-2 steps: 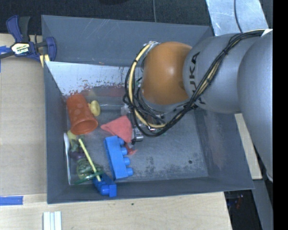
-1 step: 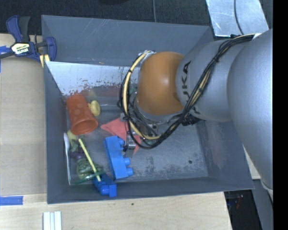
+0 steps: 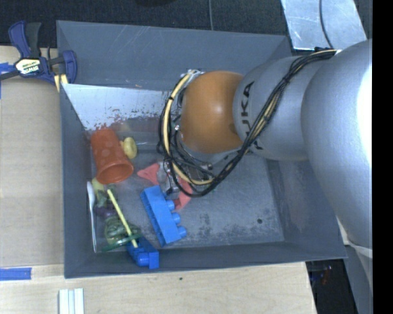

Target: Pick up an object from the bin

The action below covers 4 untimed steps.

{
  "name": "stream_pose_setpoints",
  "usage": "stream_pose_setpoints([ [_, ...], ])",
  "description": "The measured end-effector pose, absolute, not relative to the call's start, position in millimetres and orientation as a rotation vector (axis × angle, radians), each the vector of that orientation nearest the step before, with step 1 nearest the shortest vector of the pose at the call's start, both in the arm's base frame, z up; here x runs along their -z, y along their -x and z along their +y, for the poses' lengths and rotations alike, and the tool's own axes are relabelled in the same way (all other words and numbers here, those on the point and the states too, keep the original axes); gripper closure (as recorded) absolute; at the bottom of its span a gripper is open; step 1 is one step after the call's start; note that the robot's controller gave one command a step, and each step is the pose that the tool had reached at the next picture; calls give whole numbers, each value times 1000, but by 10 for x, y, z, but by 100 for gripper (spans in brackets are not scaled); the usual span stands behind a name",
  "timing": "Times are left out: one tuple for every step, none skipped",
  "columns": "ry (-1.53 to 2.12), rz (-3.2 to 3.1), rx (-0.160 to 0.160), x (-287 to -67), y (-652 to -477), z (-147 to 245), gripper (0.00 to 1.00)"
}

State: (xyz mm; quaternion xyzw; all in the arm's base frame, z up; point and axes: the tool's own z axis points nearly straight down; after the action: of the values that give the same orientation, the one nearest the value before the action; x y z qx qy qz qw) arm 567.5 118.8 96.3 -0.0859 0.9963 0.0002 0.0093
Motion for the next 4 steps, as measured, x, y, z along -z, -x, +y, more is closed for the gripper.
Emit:
stream_pose_setpoints([
  [268, 3110, -1, -972, -5678, 1189, 0],
  [269, 3111, -1, -966, -5674, 1190, 0],
  [169, 3116, -1, -1014, -5402, 618, 100],
  [170, 3116, -1, -1014, -5402, 619, 100],
])
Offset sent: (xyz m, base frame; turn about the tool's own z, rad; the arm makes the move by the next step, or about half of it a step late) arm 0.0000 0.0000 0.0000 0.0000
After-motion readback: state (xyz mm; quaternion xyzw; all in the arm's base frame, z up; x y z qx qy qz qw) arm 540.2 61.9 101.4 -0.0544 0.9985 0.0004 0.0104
